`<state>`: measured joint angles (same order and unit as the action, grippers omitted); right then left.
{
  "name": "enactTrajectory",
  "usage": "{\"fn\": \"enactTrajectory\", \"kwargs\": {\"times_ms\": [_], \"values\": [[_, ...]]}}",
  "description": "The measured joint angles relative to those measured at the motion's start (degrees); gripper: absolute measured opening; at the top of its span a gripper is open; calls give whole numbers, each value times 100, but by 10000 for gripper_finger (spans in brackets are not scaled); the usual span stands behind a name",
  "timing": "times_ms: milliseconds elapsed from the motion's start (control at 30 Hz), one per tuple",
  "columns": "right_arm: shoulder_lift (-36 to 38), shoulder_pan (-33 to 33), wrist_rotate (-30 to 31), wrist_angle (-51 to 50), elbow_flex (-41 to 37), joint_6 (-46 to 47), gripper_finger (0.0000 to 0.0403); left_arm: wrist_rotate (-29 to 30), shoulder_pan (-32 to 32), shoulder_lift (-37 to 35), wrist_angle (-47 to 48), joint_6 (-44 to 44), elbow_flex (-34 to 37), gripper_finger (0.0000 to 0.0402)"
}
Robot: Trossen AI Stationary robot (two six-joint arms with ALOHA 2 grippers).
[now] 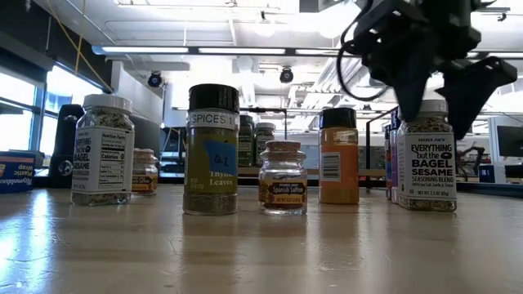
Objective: Shelf spices
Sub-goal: Put the right white seasoning bottle on the shelf aligned with the other white seasoning bottles
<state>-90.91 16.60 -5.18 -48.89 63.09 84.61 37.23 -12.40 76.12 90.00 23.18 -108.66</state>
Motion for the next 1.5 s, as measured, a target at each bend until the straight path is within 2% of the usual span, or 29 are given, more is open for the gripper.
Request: {"fn": "enactTrajectory", "kwargs": {"times_ms": [300, 400, 633, 733, 967, 1133, 1333, 1500], "values": [[-70, 0, 409, 12, 0, 394, 309, -258, -2, -13, 2, -188, 0, 44], [-70, 0, 414, -15, 0, 399, 284, -277, -2, -15, 2, -194, 0, 44], [-55, 2, 388, -23, 67, 513, 192, -319, -2, -15, 2, -275, 0, 44], [-81, 0, 386, -71, 251, 517, 192, -323, -2, -15, 2, -282, 0, 44], [-81, 29, 172, -969, 1664, 309, 192, -323, -2, -17, 2, -339, 0, 44], [-148, -308, 112, -1553, 3026, 74, 192, -323, -2, -20, 2, -409, 0, 44], [-841, -1292, 615, -2302, 4800, -997, 192, -321, -2, -33, 2, -488, 0, 44], [-1787, -2350, 686, -2737, 5799, -2352, 192, -324, -2, -67, 2, -487, 0, 44]]}}
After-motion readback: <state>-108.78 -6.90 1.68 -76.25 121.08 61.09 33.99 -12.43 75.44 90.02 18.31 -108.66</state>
